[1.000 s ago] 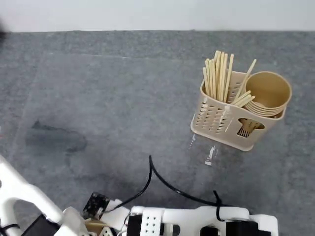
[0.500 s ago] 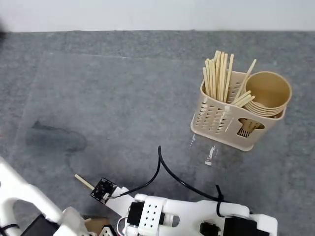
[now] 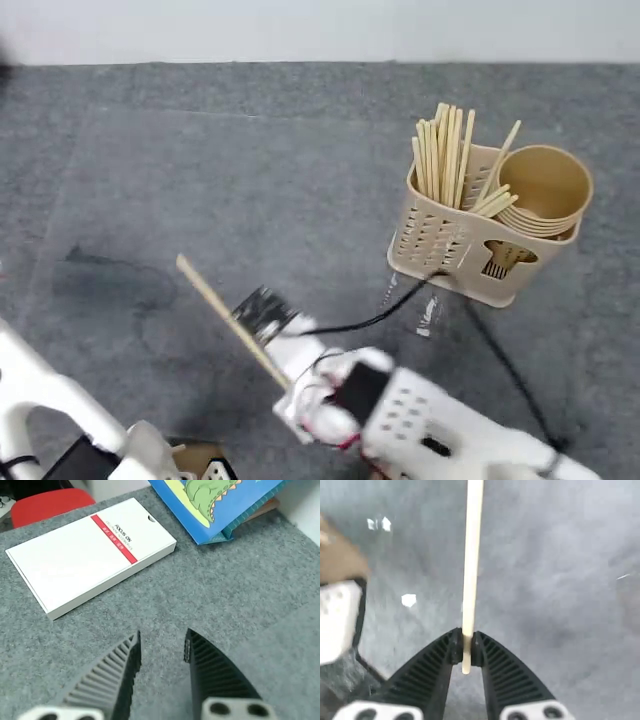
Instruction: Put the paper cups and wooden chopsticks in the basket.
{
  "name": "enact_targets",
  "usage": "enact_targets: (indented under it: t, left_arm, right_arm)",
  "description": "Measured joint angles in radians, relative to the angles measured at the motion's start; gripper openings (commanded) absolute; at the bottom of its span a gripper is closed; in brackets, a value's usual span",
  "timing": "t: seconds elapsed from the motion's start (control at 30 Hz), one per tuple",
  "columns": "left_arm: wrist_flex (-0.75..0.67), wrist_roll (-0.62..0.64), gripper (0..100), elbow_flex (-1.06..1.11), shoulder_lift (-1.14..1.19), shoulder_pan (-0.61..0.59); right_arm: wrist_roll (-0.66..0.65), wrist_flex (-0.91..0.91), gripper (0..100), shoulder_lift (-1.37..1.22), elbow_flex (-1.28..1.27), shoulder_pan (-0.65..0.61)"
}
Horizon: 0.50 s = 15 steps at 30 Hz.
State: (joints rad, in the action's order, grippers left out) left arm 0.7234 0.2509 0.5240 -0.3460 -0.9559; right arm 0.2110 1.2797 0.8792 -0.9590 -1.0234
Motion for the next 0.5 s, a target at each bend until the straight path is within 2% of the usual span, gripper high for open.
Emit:
enact_targets:
  t: [0.27,0.5]
  left_arm:
    - [0.040,0.000,14,0.000,0.000,0.008]
    - [0.041,0.000,14,0.000,0.000,0.009]
  right_arm:
    - [-0.112,0.015,0.8,0.241,0.184,0.308]
    - [-0.153,-0.250,0.8,0.290,0.216,0.582]
